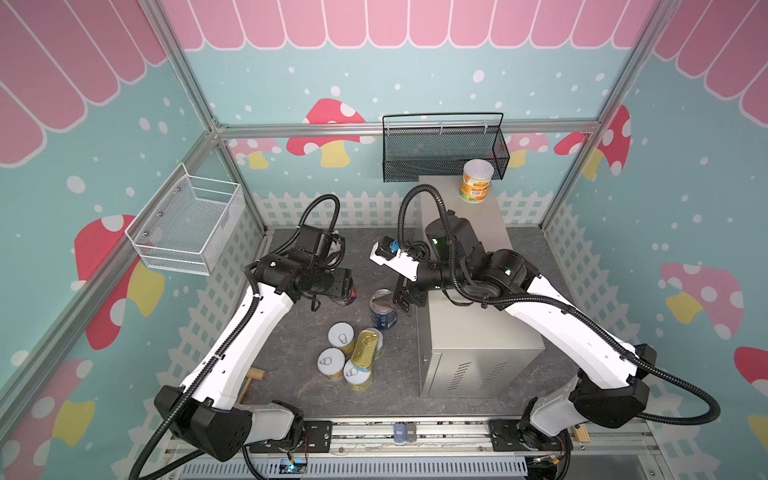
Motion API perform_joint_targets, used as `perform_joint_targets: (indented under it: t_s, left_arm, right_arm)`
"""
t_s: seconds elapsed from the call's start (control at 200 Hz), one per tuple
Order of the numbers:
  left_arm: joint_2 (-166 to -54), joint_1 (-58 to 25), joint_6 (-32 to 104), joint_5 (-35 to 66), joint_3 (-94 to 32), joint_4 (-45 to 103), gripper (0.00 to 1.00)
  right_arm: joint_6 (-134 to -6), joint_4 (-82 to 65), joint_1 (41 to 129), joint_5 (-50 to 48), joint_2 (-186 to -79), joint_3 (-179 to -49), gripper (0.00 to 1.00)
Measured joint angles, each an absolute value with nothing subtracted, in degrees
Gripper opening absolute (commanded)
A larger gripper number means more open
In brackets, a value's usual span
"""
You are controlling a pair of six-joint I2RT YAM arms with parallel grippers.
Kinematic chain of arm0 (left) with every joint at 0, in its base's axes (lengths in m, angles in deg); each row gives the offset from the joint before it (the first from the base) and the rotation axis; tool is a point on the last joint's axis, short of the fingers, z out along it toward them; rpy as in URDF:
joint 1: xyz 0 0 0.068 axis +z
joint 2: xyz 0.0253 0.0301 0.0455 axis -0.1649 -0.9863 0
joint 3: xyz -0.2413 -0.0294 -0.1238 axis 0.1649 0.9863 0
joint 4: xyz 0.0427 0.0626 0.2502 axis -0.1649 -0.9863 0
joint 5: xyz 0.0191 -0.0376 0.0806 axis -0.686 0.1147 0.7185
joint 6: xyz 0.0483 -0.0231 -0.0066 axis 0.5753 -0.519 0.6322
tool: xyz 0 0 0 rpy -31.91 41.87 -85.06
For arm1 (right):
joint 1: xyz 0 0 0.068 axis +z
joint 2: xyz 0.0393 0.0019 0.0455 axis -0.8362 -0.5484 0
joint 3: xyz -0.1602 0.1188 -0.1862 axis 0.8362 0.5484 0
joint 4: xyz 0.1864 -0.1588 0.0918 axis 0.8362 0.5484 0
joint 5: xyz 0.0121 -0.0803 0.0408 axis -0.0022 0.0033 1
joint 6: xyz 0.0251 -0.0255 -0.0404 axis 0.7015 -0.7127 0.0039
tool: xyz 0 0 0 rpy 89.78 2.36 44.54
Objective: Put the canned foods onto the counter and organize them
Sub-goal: 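Close the right gripper on the tomato can held by the left gripper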
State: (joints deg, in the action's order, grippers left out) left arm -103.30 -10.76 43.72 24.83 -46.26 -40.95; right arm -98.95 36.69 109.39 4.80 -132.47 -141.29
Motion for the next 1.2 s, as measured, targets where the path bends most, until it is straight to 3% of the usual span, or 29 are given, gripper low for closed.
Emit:
perform_joint_targets:
  t_s: [0.19,0.7,1.196]
  left_arm:
    - [-100.72,-10.72,43.74,19.85,-52.43,-46.46,0.0]
    - [-98.42,-10.54,44.4,3.76,-58.44,-53.08,0.0]
    - [-96.98,-10.52,44.64,-0.98,-58.44,-53.08,0.0]
  right_arm:
    - [-100.28,30.98,110.87,5.42,-130.07,-133.14,0.99]
    - [-99.61,15.94,111.62,8.04,-127.25,-125.53,0.99]
    - [-97.03,11.57,113.76,10.2,-132.86,-127.45,0.99]
